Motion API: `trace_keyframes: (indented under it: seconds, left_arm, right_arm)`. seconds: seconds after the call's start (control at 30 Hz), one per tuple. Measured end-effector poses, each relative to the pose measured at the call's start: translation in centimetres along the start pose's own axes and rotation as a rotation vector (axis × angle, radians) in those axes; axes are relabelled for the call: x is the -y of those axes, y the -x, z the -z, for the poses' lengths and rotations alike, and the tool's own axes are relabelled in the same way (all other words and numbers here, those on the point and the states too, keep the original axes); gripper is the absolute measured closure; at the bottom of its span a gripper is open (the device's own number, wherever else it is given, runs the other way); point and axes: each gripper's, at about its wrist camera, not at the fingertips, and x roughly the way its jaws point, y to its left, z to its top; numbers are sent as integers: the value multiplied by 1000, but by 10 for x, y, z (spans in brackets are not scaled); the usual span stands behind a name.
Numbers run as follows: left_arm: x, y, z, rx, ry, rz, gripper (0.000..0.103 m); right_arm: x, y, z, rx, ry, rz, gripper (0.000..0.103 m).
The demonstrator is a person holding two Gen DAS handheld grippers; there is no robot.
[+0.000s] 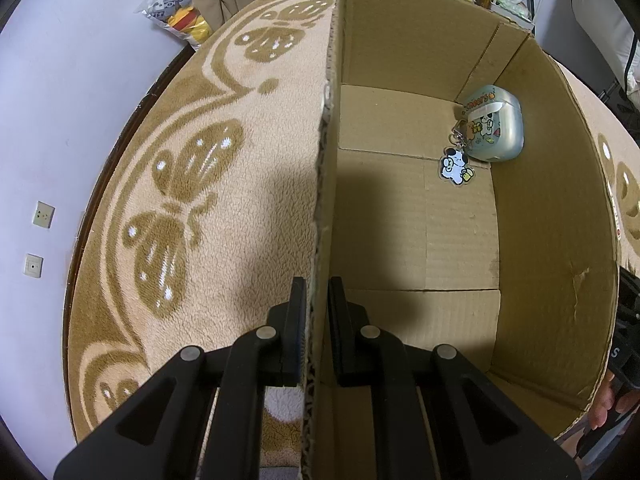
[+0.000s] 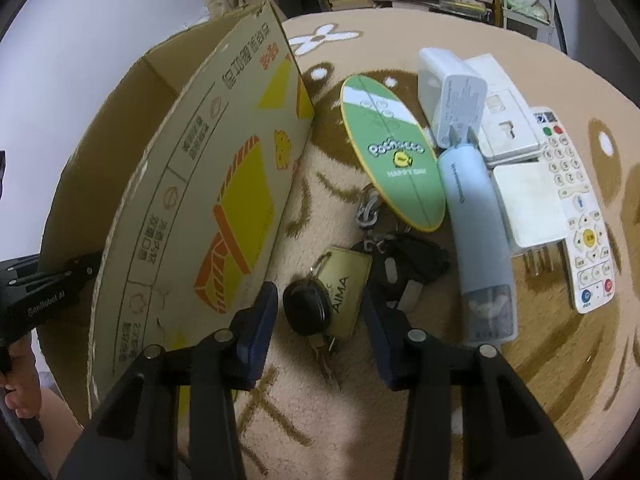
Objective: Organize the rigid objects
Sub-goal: 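Move the right tool back to the items and grasp the car keys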
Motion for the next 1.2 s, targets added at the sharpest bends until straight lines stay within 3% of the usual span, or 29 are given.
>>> trace_keyframes:
  seconds: [0.27, 0.67, 0.87, 1.0, 1.2]
  left_arm:
    - [0, 0, 0, -2, 0, -1, 93]
    - [-2, 1, -1, -3, 7, -2, 92]
    - [-5, 2, -2, -4, 20, -2, 92]
    - [-4, 2, -1, -3, 16, -24, 93]
    - [-7, 2, -2, -6, 27, -18, 93]
  right_arm:
    - [-4, -8, 1, -16, 7, 23, 60]
    - [8, -20, -7, -10, -45, -18, 60]
    - [-4, -24, -9, 0, 3, 55, 59]
    - [-12, -27, -10, -7, 49, 65, 51]
    - [-24, -39, -4, -23, 110, 122, 53]
